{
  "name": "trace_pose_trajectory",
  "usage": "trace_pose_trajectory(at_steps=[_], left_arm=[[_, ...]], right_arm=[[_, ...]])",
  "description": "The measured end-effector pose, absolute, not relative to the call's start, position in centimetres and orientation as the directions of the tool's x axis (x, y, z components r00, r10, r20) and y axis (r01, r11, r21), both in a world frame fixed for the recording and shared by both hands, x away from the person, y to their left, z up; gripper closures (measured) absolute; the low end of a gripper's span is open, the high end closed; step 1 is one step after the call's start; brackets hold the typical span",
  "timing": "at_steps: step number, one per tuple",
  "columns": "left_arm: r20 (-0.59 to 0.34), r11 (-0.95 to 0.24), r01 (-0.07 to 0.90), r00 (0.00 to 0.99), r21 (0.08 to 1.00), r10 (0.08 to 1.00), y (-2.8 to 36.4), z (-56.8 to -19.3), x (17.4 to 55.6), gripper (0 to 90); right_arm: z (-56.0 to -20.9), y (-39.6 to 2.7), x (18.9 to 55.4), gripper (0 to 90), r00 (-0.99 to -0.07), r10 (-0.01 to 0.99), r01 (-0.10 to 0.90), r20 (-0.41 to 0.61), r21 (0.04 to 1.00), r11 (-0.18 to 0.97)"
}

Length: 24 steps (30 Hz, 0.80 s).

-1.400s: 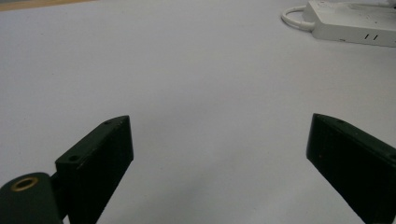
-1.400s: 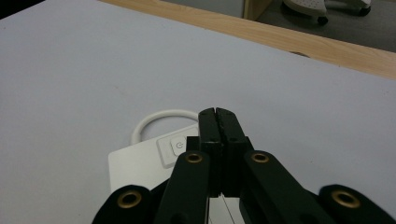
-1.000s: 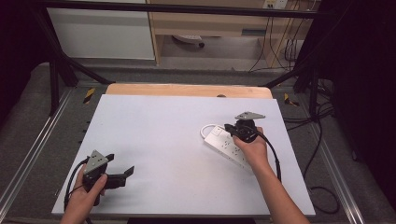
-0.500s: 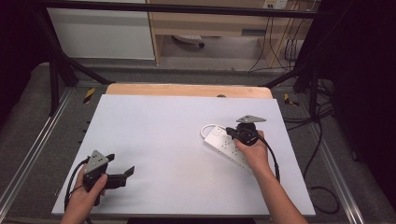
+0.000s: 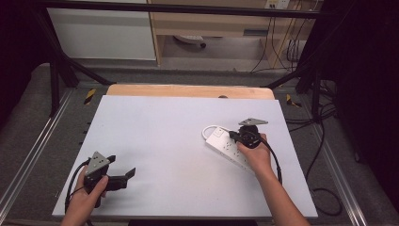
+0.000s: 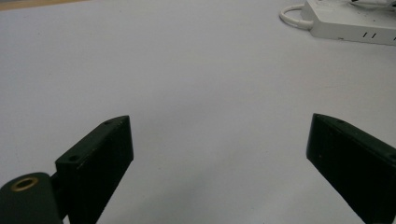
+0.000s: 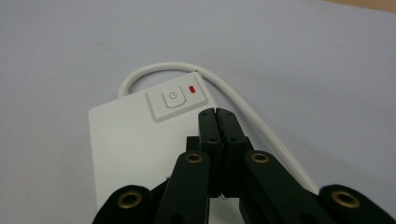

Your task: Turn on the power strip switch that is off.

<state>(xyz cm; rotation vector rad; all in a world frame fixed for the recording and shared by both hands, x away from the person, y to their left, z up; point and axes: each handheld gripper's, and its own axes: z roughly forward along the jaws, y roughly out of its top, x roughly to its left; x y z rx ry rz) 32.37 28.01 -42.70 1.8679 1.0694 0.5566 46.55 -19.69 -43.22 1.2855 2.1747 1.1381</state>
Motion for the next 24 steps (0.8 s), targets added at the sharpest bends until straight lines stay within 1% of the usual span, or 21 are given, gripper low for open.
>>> trace_pose_trajectory(at_steps=[24], left_arm=[[-0.044, -0.237, 0.447, 0.534, 0.863, 0.845, 27.79, -42.66, 32.46, 7.4]], right_arm=[[-43.44, -19.56, 46.56, 90.0, -0.510, 0.856, 0.568, 0.087, 0.781, 0.259]])
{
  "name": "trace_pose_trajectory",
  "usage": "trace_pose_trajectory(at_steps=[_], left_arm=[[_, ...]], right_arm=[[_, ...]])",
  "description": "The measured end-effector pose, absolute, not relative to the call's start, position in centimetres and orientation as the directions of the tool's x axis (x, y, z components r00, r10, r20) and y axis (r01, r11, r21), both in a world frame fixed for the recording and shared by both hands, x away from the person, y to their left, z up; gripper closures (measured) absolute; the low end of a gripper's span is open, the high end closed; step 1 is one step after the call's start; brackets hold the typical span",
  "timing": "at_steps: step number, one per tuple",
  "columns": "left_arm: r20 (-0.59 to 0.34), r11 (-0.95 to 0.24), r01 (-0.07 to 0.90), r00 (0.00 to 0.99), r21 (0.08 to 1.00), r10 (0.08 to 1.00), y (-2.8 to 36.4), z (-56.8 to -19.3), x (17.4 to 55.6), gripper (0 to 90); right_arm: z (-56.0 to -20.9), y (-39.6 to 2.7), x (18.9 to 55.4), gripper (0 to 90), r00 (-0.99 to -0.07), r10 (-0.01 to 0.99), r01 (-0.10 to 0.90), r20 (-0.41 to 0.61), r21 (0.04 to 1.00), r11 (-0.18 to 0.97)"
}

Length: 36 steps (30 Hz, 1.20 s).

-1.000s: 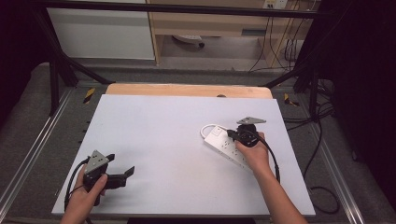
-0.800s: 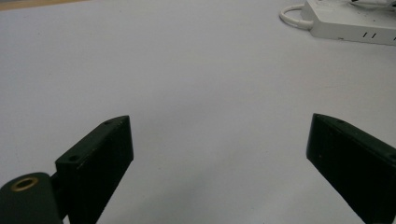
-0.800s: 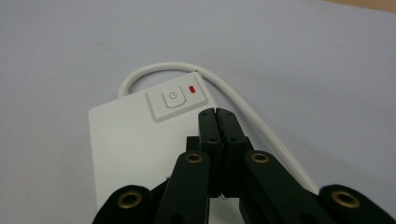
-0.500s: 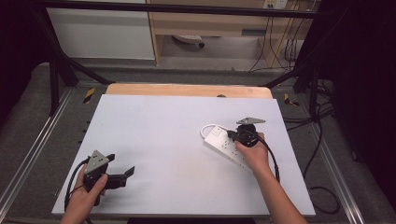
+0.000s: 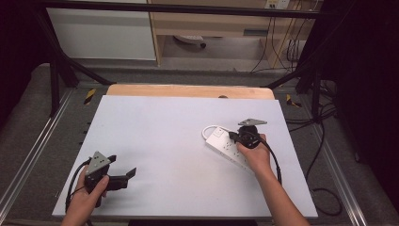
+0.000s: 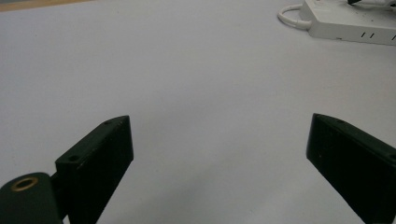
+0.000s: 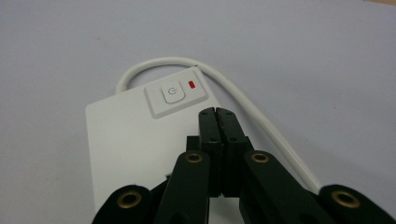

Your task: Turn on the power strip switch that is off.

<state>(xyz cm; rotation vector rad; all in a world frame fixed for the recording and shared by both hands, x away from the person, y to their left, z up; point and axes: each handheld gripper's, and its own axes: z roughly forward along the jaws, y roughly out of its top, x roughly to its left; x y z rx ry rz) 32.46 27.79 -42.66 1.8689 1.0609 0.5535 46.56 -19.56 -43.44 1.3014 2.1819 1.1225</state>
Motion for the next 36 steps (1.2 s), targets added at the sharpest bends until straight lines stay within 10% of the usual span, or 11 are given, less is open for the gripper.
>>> trace_pose_trajectory(at_steps=[36], left_arm=[[-0.052, -0.230, 0.456, 0.525, 0.860, 0.849, 27.51, -42.71, 32.52, 7.4]], right_arm=[[-43.51, -19.50, 46.42, 90.0, -0.505, 0.857, 0.576, 0.100, 0.779, 0.248]])
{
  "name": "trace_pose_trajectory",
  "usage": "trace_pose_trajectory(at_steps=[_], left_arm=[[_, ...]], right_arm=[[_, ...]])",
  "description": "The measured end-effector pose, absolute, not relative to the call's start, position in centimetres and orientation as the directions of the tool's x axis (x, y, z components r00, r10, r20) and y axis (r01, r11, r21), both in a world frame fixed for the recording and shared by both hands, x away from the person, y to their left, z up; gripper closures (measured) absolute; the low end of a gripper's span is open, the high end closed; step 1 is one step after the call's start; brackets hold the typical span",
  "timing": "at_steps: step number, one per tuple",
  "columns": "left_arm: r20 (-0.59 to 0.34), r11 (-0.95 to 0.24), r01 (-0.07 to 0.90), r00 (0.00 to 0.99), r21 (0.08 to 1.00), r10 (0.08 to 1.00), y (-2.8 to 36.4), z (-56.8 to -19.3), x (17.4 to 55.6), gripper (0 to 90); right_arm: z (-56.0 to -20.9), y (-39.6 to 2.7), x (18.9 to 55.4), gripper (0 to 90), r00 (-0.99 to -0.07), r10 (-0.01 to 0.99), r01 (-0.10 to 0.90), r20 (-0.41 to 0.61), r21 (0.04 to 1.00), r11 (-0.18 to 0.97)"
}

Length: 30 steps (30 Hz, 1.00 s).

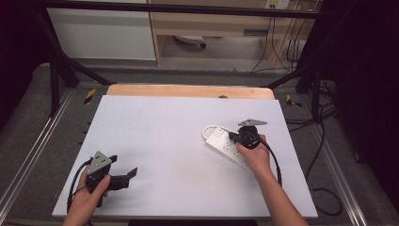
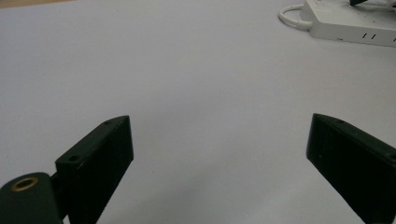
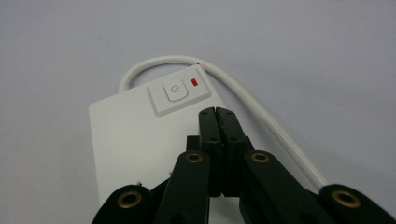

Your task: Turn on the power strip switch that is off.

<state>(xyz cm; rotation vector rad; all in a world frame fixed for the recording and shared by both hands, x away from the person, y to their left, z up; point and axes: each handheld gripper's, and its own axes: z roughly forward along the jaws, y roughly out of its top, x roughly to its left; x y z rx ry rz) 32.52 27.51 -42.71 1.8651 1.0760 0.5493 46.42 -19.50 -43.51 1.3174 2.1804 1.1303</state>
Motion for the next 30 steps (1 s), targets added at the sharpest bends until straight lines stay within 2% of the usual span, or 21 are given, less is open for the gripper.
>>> trace_pose_trajectory(at_steps=[23, 30], left_arm=[[-0.046, -0.232, 0.457, 0.520, 0.859, 0.853, 27.62, -42.73, 32.50, 7.4], [-0.046, -0.232, 0.457, 0.519, 0.859, 0.853, 27.62, -42.75, 32.51, 7.4]], right_arm=[[-43.61, -18.93, 46.55, 90.0, -0.521, 0.846, 0.582, 0.108, 0.771, 0.260], [-43.20, -19.27, 46.42, 90.0, -0.525, 0.846, 0.555, 0.096, 0.792, 0.255]])
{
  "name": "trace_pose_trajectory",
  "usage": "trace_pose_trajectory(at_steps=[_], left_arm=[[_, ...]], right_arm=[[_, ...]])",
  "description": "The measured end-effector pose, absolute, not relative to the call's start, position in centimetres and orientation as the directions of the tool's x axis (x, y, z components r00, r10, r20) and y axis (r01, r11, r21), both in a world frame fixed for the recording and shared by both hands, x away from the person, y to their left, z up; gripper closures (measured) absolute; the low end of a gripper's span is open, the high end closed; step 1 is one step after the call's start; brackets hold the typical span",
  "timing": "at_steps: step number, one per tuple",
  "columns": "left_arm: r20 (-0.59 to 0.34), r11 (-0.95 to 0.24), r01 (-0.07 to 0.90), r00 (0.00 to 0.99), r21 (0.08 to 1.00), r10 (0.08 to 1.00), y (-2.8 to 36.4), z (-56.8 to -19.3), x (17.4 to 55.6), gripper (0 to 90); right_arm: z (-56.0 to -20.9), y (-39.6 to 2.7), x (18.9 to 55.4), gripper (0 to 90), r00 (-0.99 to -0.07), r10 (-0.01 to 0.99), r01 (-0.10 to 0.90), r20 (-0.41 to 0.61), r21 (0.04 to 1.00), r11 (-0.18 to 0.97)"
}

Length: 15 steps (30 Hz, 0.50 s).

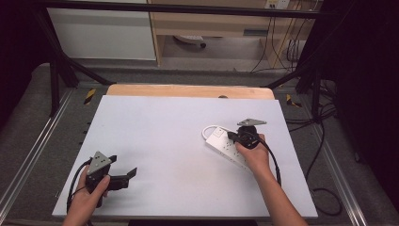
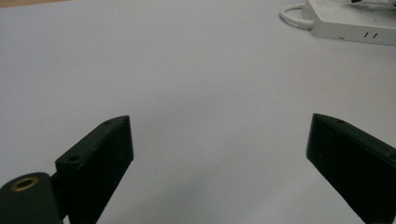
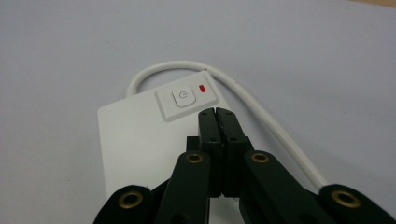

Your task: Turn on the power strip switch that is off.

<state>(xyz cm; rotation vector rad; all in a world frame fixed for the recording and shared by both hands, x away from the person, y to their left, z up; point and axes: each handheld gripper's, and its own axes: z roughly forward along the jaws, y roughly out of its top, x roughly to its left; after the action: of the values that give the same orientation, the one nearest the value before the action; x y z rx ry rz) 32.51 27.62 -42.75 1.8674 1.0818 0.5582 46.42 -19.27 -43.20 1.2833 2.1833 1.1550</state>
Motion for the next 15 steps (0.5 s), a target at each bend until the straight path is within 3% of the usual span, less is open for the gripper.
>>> trace_pose_trajectory(at_steps=[15], left_arm=[[-0.043, -0.229, 0.464, 0.506, 0.856, 0.861, 27.9, -42.8, 32.7, 8.0]], right_arm=[[-42.0, -20.1, 46.3, 90.0, -0.523, 0.846, 0.540, 0.105, 0.808, 0.233]])
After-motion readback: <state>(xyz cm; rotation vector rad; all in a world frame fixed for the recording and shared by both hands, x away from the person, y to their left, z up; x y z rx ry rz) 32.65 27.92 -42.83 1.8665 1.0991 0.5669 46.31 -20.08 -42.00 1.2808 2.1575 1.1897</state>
